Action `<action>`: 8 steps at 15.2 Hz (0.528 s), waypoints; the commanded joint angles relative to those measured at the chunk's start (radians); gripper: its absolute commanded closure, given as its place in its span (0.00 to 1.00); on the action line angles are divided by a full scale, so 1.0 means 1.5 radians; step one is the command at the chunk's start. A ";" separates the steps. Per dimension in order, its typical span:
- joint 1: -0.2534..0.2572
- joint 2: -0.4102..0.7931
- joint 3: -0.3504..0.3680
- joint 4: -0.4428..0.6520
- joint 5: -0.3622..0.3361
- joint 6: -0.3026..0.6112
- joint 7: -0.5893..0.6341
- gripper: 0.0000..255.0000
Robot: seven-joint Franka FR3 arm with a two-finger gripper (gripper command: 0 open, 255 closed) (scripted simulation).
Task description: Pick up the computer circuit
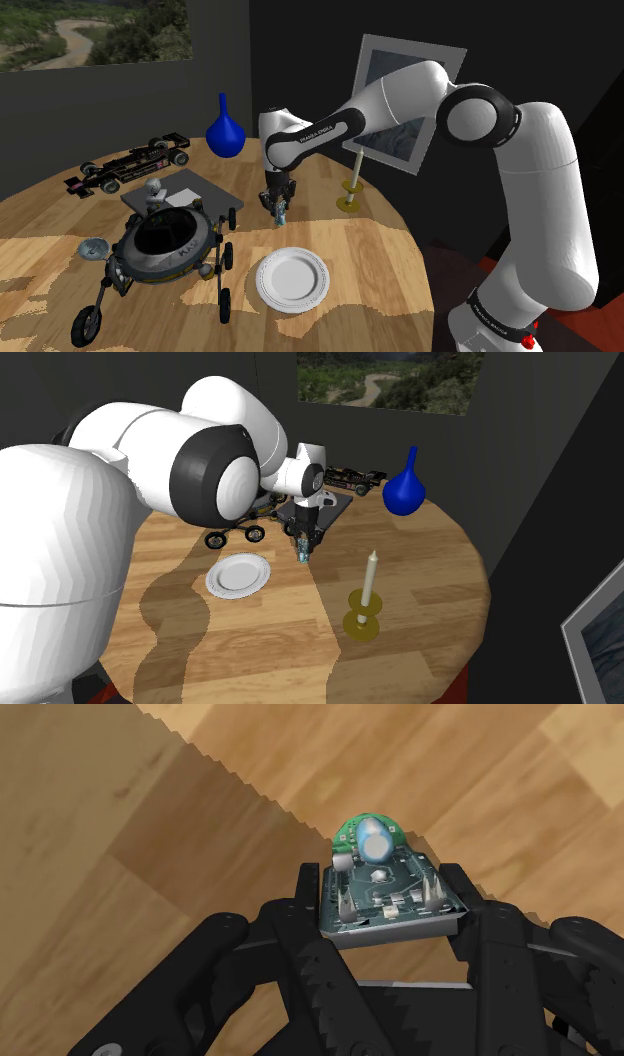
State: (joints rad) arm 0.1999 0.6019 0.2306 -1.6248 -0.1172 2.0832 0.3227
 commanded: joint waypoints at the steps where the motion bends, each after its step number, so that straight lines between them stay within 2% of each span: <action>1: 0.000 0.000 0.000 0.000 0.000 0.000 0.000 1.00; 8: -0.003 -0.024 0.003 0.008 0.005 -0.032 -0.003 1.00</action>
State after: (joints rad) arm 0.1956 0.5696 0.2346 -1.6230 -0.1104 2.0488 0.3192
